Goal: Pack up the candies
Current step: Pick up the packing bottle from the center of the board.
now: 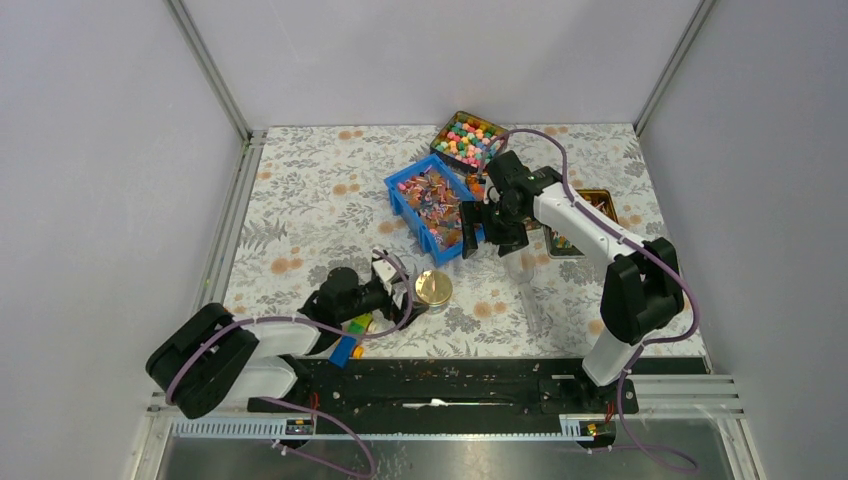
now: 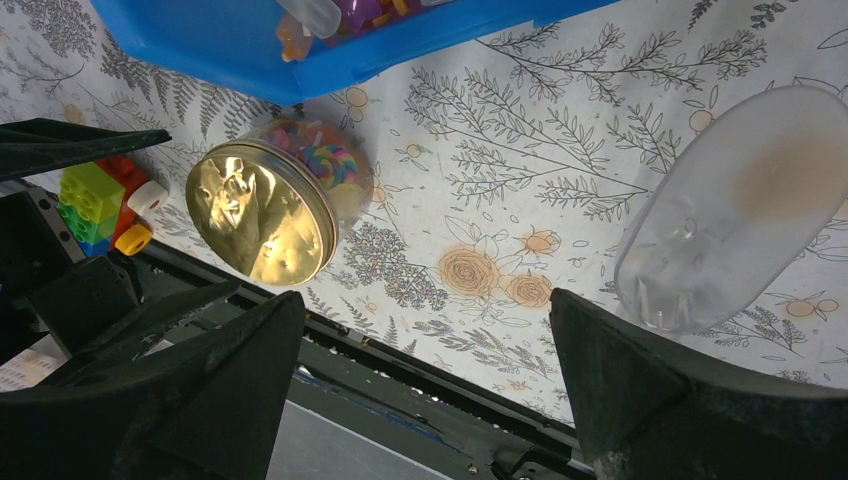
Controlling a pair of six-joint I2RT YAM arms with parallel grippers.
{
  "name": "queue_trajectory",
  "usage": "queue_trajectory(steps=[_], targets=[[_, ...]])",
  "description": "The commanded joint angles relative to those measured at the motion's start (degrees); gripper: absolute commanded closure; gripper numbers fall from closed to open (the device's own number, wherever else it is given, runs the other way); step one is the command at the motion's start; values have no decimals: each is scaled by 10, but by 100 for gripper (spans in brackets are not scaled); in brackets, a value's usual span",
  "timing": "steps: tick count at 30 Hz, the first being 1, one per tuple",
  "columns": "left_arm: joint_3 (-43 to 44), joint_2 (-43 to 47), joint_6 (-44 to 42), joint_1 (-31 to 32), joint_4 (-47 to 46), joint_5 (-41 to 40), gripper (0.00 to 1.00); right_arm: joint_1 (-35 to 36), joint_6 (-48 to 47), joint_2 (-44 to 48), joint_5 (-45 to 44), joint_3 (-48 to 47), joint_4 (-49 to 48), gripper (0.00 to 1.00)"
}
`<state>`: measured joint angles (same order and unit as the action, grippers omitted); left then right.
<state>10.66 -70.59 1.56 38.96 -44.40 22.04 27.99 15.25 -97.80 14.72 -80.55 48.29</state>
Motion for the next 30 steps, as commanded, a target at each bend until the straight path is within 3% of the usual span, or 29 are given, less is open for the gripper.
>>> queue_trajectory(steps=[1, 11, 30], targets=[[6, -43, 2, 3, -88, -3, 1, -10, -1, 0, 16, -19, 2, 0], [19, -142, -31, 12, -131, 37, 1, -25, -8, 2, 25, -18, 4, 0], [55, -361, -51, 18, -341, 52, 1, -29, 24, 5, 47, -21, 28, 0]])
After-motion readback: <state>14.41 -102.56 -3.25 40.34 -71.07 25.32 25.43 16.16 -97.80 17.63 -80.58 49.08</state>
